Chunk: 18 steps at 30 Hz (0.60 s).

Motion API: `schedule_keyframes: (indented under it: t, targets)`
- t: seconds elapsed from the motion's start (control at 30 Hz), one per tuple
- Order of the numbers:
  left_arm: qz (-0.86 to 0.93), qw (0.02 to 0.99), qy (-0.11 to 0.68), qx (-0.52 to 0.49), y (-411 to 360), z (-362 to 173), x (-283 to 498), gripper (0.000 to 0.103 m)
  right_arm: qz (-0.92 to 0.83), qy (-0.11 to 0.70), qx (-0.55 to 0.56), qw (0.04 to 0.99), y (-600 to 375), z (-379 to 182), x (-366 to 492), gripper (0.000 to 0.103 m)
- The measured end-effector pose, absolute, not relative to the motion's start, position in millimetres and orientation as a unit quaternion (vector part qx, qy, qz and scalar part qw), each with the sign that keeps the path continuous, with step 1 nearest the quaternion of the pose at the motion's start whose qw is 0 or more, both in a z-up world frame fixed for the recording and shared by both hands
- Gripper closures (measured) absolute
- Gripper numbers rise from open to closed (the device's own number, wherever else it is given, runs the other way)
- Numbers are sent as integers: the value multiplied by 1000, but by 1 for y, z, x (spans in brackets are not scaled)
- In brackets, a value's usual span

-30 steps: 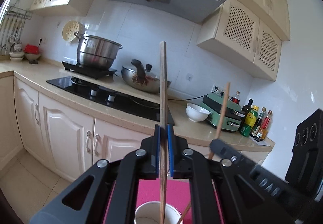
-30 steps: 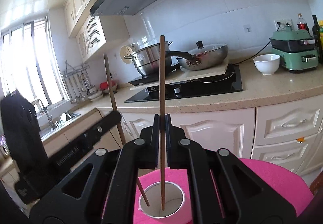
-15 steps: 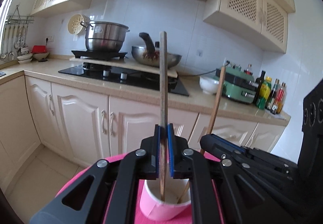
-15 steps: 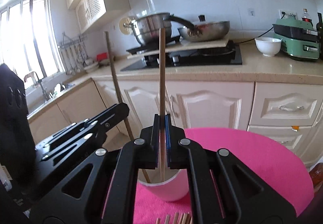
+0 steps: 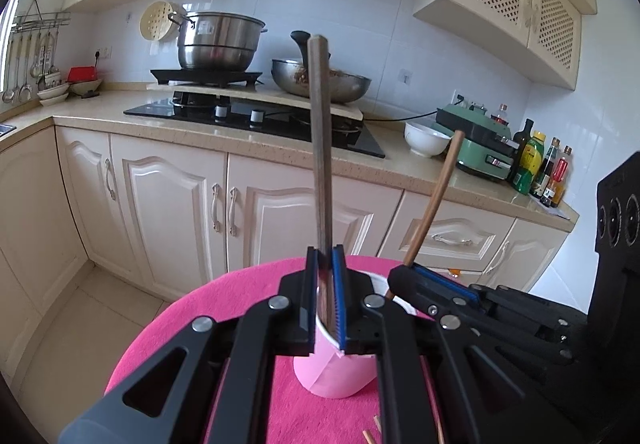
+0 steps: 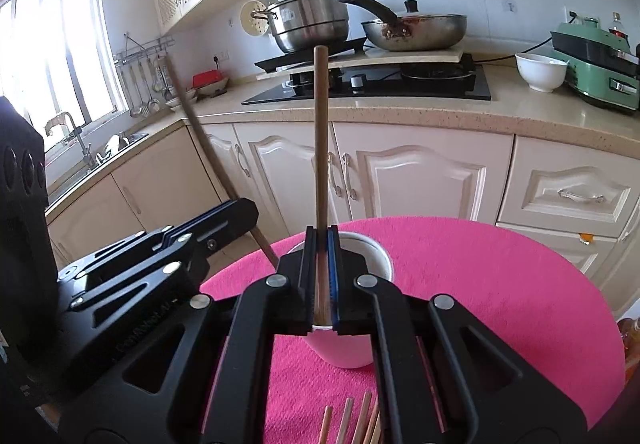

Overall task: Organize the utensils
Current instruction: 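Lower the chopsticks into the cup and open both grippers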

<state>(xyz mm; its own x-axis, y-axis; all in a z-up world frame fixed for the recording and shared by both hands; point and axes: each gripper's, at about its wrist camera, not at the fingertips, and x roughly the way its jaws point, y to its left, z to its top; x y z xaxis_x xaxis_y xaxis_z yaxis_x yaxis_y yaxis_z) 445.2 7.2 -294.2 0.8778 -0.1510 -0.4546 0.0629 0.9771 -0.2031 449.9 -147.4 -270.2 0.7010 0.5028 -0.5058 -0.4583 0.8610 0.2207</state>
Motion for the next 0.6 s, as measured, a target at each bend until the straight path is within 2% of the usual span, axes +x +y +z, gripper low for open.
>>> schedule_keyframes:
  t: [0.1, 0.2, 0.47, 0.53, 0.6]
  targets:
    - [-57, 961, 250, -100, 11, -293, 445, 94, 261, 290, 42, 920, -148, -270, 452, 97]
    - [-56, 961, 254, -99, 12, -292, 442, 78, 262, 294, 44, 918, -148, -268, 453, 96]
    - [-57, 954, 271, -111, 20, -281, 431, 63, 258, 313, 62, 912, -155, -260, 449, 93]
    - [-56, 954, 272, -115, 22, -275, 426, 59, 256, 315, 63, 912, -157, -256, 446, 85]
    - [-52, 954, 271, -120, 24, -271, 423, 57, 254, 313, 64, 913, -159, -251, 443, 62]
